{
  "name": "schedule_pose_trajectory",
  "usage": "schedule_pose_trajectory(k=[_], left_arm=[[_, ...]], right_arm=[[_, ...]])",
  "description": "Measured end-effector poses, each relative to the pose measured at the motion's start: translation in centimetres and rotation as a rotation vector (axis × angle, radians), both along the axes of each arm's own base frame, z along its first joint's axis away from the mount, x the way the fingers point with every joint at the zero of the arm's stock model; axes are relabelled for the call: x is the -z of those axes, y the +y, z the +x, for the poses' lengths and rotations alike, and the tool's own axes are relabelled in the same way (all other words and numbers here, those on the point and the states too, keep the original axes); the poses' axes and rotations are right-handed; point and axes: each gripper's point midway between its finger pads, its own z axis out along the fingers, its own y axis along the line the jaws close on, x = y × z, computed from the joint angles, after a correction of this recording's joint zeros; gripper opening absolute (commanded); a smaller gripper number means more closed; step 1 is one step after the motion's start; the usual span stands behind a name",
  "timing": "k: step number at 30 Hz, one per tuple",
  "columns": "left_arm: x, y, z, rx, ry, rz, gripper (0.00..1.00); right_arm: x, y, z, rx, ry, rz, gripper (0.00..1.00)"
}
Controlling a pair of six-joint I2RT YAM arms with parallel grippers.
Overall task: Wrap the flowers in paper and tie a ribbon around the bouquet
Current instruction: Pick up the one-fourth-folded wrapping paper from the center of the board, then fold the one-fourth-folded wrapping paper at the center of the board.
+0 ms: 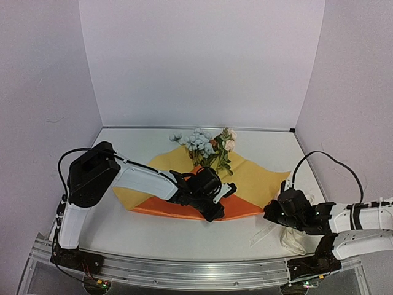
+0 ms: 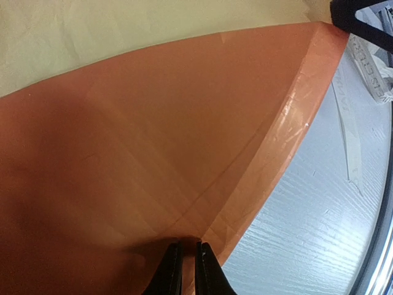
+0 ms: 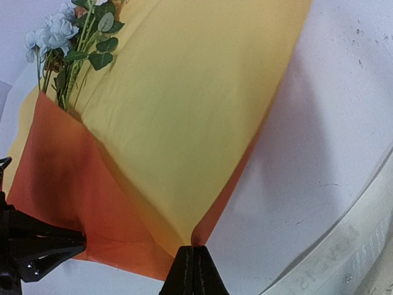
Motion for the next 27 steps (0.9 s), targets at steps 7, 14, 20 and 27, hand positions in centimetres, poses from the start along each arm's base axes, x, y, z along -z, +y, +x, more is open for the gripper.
schedule_pose_trajectory(k=[7, 14, 20, 27], left_arm=[[-0.1, -0.9, 0.1, 0.008, 0.005, -0.018, 0.10], [-0.1, -1.6, 0.4, -0.014, 0.019, -0.038, 0.10], [-0.2, -2.0, 0.7, -0.073, 0.060, -0.067, 0.11], [-0.3, -2.6, 0.9, -0.123, 0.100, -0.092, 0.11]], right_arm=[[-0.3, 0.6, -1.2, -0.150, 0.040, -0.088, 0.00], [-5.0, 3.9, -0.8, -0.332, -0.009, -0.082, 0.00], [-8.4, 5.8, -0.1, -0.420, -0.060, -0.056, 0.00], [-7.3, 3.0, 1.3, -0.336, -0.002, -0.064, 0.00]])
